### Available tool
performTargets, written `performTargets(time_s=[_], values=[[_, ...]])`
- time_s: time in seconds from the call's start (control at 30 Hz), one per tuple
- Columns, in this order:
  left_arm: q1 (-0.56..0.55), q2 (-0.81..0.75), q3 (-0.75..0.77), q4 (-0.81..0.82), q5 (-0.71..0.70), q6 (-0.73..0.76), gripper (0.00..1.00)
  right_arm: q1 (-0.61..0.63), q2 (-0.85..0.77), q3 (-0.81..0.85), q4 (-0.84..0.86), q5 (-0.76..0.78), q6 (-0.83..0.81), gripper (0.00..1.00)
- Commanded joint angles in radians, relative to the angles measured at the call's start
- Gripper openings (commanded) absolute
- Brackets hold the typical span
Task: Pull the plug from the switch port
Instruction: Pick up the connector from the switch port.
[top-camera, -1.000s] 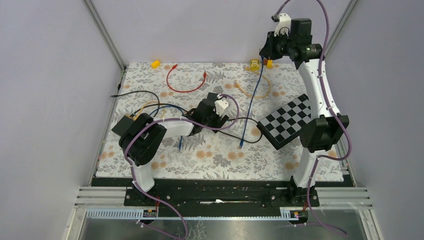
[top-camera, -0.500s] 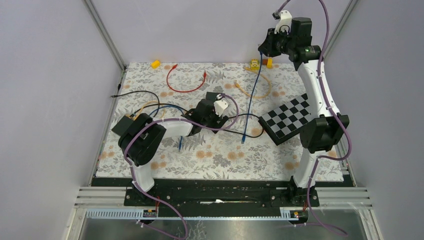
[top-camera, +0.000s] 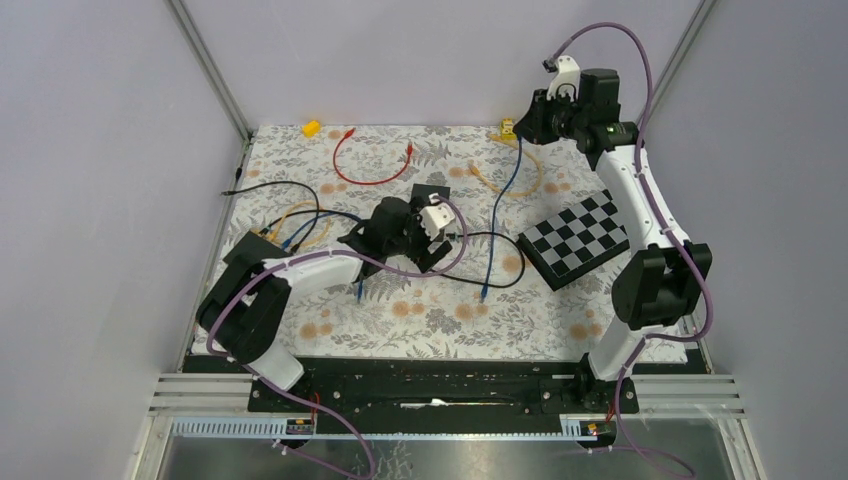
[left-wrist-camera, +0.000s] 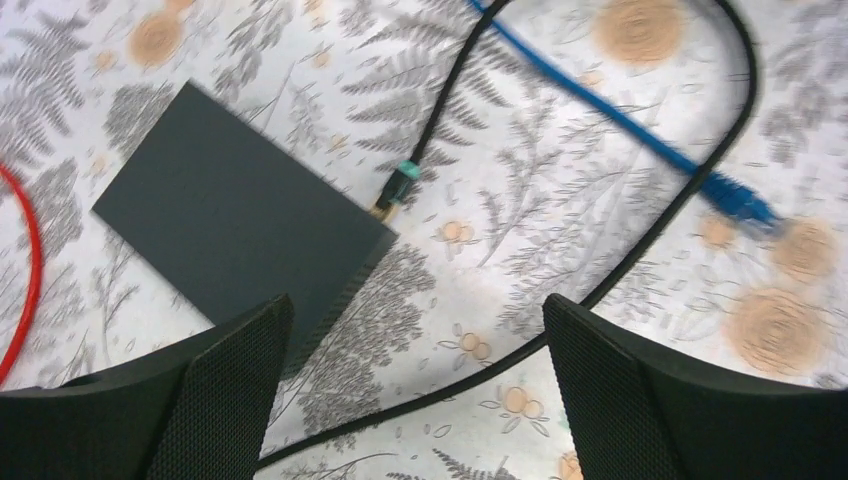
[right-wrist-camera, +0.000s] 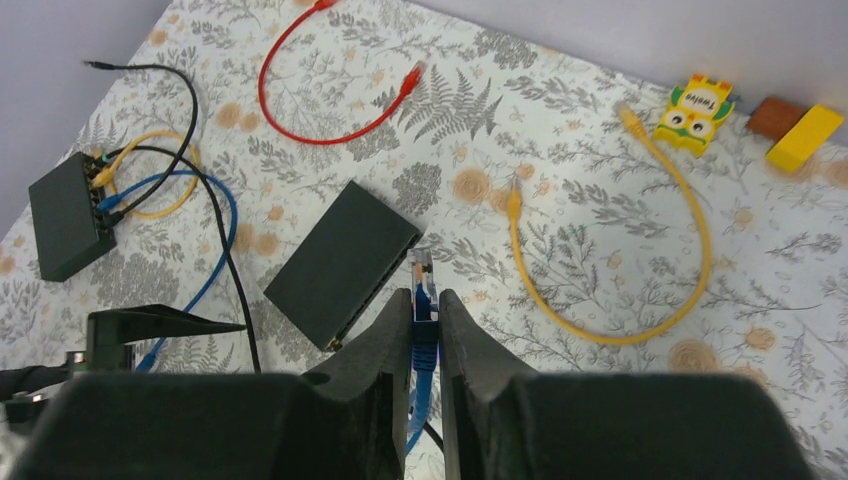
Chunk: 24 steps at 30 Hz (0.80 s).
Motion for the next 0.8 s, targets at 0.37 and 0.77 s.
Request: performTargets(time_s=[0.37, 0.77], values=[[-0.056, 0.138, 0.207, -0.406, 0.336, 0.255, 0.81, 0.003, -0.024, -0.084, 0.028, -0.047, 0.002, 0.00], [-0.115, 0.272, 0.266, -0.408, 0.256, 0.277, 0.59, 0.003, -0.026, -0.094, 0.011, -0.049, 0.009, 0.00]])
